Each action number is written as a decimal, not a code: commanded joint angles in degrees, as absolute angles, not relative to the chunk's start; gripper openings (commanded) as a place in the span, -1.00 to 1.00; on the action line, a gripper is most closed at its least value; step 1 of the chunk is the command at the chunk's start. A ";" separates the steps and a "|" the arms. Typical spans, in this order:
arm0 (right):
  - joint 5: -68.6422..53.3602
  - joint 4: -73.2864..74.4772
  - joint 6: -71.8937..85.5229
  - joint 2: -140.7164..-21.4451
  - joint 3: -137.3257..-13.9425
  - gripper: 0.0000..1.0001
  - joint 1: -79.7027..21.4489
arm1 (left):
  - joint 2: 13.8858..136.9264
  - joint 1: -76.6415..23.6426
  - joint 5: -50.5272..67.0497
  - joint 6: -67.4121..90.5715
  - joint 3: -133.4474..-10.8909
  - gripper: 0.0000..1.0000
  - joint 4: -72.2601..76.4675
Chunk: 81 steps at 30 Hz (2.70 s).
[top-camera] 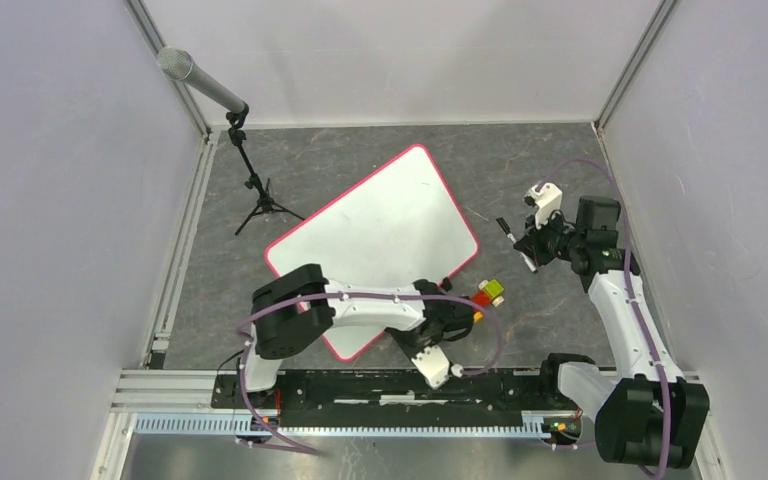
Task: Write a sentence on the whiteboard
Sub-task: Move the whiteboard to the corner of the board, then pass from the right arm to the left
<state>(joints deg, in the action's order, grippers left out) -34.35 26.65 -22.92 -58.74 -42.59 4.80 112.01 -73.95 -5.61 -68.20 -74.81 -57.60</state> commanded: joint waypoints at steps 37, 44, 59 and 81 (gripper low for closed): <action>-44.57 27.24 -21.57 -63.27 -59.31 -1.00 8.44 | 103.35 -78.82 11.71 -37.38 -109.92 1.00 -69.85; -53.60 25.47 -19.23 -63.82 -61.21 -1.00 6.63 | 94.81 -62.83 15.96 -19.42 -117.45 1.00 -65.61; -48.06 32.50 -26.95 -62.62 -66.86 -1.00 -15.62 | 79.60 -44.74 33.99 -23.96 -104.01 1.00 -56.68; -24.06 35.33 -33.84 -64.04 -76.54 -1.00 -33.78 | 87.20 -32.79 49.70 33.15 -95.98 0.45 -32.95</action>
<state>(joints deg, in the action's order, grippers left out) -29.21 35.27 -32.51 -63.00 -74.06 -31.20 87.55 -32.60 43.27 25.98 -96.55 -38.50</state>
